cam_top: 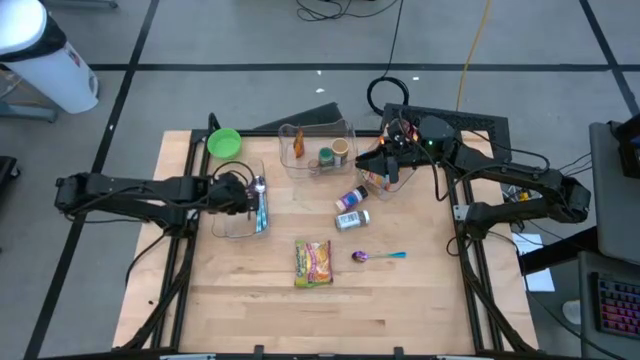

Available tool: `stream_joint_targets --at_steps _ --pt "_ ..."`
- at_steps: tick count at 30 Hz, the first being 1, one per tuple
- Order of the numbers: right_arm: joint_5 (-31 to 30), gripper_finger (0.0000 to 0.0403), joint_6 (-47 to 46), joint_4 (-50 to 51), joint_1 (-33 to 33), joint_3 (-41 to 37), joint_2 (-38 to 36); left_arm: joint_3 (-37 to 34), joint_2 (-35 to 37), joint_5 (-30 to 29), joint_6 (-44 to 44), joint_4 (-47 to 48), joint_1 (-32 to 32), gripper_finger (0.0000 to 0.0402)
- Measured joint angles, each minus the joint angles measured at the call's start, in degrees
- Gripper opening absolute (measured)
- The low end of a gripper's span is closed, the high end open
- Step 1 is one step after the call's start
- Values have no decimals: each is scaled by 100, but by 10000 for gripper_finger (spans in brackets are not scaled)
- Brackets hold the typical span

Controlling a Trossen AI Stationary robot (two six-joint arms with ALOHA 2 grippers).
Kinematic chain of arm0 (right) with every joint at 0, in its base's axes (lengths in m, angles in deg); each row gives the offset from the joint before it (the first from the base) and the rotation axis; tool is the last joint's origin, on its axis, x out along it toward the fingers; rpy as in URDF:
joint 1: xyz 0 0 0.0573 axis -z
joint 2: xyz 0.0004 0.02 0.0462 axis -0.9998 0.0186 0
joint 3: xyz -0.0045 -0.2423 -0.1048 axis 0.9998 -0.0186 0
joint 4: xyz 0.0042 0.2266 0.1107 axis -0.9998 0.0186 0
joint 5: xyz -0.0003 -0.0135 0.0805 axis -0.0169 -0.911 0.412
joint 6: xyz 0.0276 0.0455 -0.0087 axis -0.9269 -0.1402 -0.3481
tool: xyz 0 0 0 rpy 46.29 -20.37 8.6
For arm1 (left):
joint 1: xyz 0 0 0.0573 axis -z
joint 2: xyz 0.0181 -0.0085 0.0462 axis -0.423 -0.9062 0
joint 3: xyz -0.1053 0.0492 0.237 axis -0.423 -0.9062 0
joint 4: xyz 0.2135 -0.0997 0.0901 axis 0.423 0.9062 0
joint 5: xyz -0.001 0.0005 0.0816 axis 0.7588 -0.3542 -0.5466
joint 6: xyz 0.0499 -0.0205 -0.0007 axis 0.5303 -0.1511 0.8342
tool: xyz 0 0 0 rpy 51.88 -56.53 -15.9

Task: Pick & Place Food Item
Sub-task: Put the right violet spoon into the left transparent bin

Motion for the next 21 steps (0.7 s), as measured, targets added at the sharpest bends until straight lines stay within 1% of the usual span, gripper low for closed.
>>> stream_joint_targets --at_steps 4,12,17,21 --pt "-2 169 0 0 0 0 0 -179 0 -88 -177 -14 0 0" --pt "-6 169 0 4 0 -2 0 -483 -7 -155 -292 -443 4 0" --pt "-28 169 0 4 0 -1 0 -485 -352 -336 -290 -462 4 0" --pt "-31 169 0 4 2 0 0 -484 -820 -192 -221 -826 4 0"
